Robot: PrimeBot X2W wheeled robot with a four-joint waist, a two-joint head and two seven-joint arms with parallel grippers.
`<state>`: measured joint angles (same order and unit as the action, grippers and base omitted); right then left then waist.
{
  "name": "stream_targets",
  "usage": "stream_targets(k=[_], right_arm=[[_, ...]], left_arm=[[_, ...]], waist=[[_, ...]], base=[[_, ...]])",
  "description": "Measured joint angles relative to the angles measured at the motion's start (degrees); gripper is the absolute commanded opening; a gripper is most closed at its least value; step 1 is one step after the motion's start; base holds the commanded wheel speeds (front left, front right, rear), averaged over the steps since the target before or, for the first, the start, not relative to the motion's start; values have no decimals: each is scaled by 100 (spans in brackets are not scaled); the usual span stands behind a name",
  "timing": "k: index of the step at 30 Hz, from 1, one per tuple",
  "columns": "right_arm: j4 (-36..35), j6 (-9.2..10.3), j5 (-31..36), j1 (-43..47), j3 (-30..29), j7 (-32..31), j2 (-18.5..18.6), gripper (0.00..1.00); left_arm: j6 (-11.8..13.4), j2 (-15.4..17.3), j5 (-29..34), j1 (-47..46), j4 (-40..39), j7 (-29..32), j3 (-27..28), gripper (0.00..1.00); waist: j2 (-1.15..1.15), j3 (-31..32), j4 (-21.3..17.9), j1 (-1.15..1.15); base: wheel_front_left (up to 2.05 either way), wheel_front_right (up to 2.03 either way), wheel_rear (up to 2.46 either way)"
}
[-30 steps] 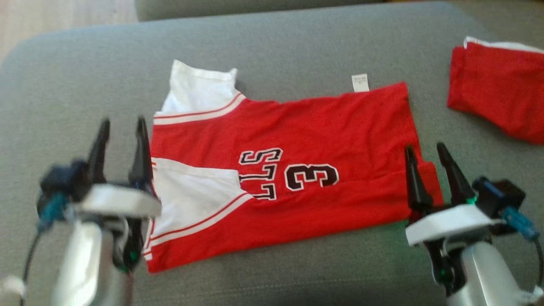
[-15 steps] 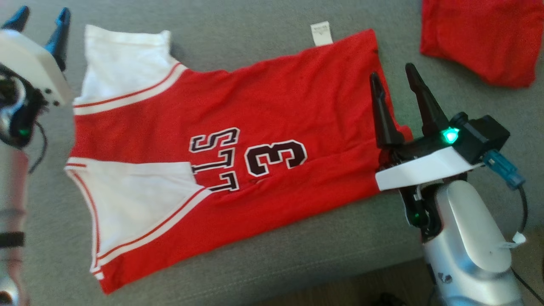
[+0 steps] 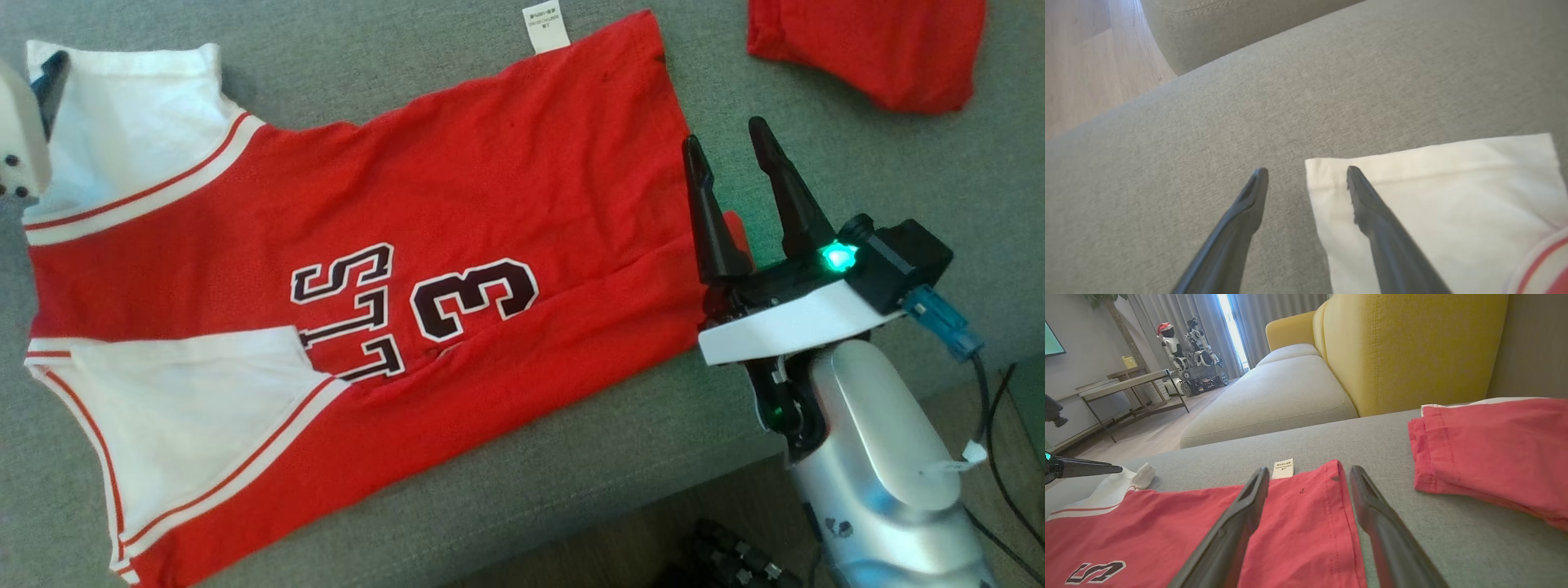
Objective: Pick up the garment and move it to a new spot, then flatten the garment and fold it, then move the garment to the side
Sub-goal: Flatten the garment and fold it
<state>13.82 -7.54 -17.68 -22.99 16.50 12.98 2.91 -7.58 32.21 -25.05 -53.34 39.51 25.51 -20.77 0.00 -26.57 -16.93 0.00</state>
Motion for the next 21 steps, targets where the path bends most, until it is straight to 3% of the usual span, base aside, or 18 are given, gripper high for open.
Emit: stream_targets(k=[18, 19, 20, 21], right_arm=[[103, 0, -31, -169, -16, 75, -1, 100], [123, 0, -47, -168, -19, 82, -1, 100], [145, 0, -47, -168, -23, 82, -1, 100], [169, 0, -47, -168, -33, 82, -1, 100]], left_arm=[[0, 155, -391, -448, 504, 177, -600, 100], [1, 152, -432, -451, 515, 219, -623, 97], [1, 147, -483, -453, 528, 222, -624, 78], [1, 145, -530, -458, 542, 240, -628, 47]], waist=[[0, -117, -80, 0], [0, -121, -81, 0], [0, -125, -78, 0], [0, -127, -74, 0]], base=[[0, 0, 0], [0, 0, 0], [0, 0, 0], [0, 0, 0]])
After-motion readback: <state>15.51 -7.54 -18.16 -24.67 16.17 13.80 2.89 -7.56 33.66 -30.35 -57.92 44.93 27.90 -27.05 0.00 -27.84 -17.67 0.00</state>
